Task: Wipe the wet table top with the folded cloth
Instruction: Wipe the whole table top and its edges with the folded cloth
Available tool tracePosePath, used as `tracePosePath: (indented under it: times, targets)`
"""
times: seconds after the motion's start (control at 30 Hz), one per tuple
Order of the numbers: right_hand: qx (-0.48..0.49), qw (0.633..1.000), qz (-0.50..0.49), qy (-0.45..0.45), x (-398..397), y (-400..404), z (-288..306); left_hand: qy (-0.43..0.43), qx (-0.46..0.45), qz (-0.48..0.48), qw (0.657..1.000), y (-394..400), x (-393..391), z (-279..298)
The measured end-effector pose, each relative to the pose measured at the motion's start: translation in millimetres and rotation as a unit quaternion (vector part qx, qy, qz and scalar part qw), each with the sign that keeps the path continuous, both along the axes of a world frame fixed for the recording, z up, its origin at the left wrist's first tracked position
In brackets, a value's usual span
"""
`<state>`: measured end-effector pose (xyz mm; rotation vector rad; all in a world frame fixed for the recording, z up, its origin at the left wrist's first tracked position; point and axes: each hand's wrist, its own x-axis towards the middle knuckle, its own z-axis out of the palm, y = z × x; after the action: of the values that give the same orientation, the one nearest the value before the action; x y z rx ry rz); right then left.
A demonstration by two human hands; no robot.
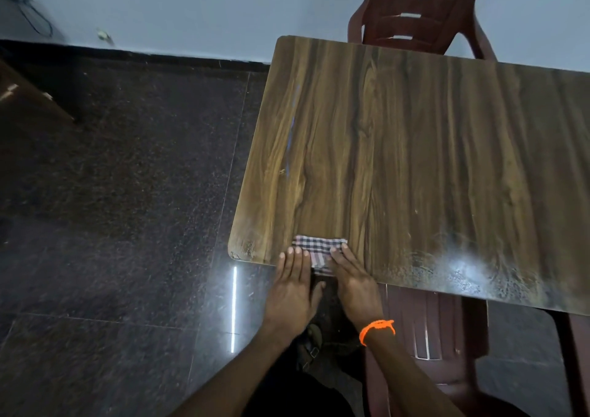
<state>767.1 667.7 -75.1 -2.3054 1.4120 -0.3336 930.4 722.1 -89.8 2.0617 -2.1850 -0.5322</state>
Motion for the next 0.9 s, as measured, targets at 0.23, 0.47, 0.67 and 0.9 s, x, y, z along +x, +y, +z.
tracePosePath:
  times: [0.23,0.47,0.67,0.9]
  targets:
    - [-0.004,0.998,-0.065,-0.004,21,-24,2,-0.007,-0.023,-0.002,1.0,-43,10,8]
    - [0.032,0.999,-0.018,-0.024,89,2,5,-0.055,-0.036,0.043,0.997,-6,65,15]
    - [0.041,0.996,-0.053,-0.056,71,22,2,-0.02,0.015,-0.02,0.999,10,53,17]
    - [0.036,0.995,-0.067,-0.057,79,-18,3,-0.033,-0.004,-0.042,0.999,-34,59,17]
